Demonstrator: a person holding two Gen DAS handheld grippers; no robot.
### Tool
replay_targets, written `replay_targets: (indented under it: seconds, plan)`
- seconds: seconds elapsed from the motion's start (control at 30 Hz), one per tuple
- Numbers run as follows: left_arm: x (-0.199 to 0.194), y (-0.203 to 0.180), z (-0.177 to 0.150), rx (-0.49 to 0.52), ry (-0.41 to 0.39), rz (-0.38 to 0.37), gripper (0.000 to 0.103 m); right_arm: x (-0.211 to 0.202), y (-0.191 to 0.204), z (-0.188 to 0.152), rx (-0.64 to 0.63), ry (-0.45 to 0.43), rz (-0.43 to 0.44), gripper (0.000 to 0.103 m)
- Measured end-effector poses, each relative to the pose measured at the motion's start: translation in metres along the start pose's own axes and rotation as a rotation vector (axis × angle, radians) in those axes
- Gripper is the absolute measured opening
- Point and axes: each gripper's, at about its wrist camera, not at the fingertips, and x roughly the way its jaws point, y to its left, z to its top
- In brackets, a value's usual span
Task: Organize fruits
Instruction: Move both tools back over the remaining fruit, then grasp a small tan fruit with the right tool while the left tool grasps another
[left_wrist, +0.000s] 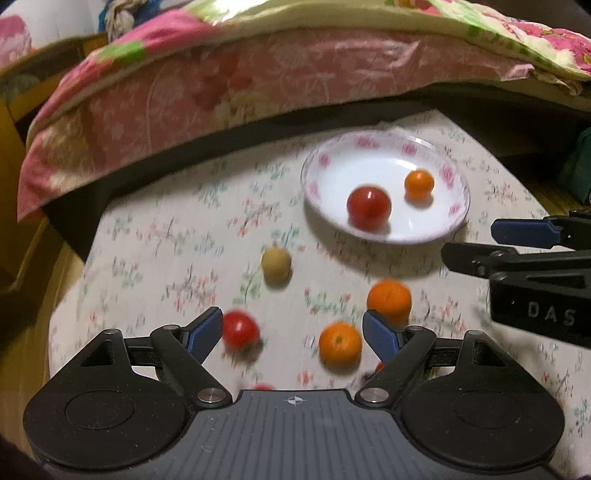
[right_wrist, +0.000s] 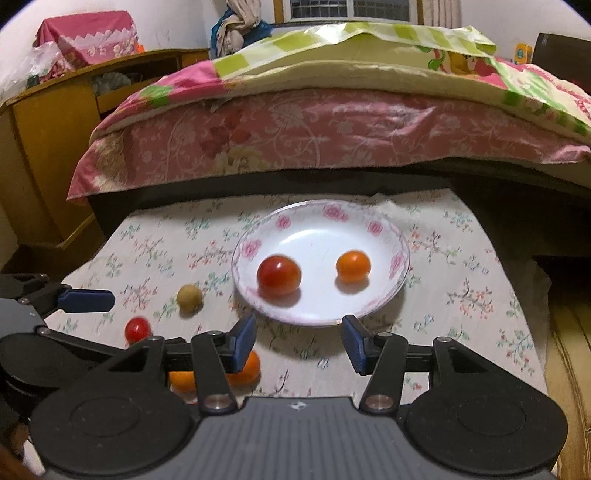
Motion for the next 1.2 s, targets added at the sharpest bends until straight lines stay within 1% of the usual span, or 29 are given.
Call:
replay_targets:
  seconds: [0.3,0.4,0.7,0.87,0.97,1.13,1.2]
  plan:
    - [-0.020,0.014,-0.041,0.003,0.052,-0.012,0.087,-0.005,0.008,-0.025,-0.036,0.075,0.033,0.050]
    - [-0.024,0.018,-0.051,-0.009,0.068,-0.024,0.087,-0.004,0.013,-0.034,-0.073,0.095,0.043,0.050]
    - [-0.020,0.011,-0.058,0.021,0.072,-0.070,0.087,0.007,0.026,-0.044,-0.163,0.146,0.059,0.050]
    - [-0.013,0.006,-0.061,0.040,0.089,-0.087,0.087,0.016,0.032,-0.049,-0.213,0.176,0.086,0.049]
    - [-0.010,0.005,-0.061,0.040,0.089,-0.096,0.087,0.020,0.033,-0.050,-0.233,0.171,0.090,0.049]
    - [-0.005,0.002,-0.061,0.051,0.087,-0.105,0.087,0.031,0.029,-0.048,-0.227,0.188,0.085,0.044]
    - [-0.002,0.001,-0.061,0.056,0.091,-0.106,0.086,0.035,0.030,-0.050,-0.244,0.195,0.079,0.043]
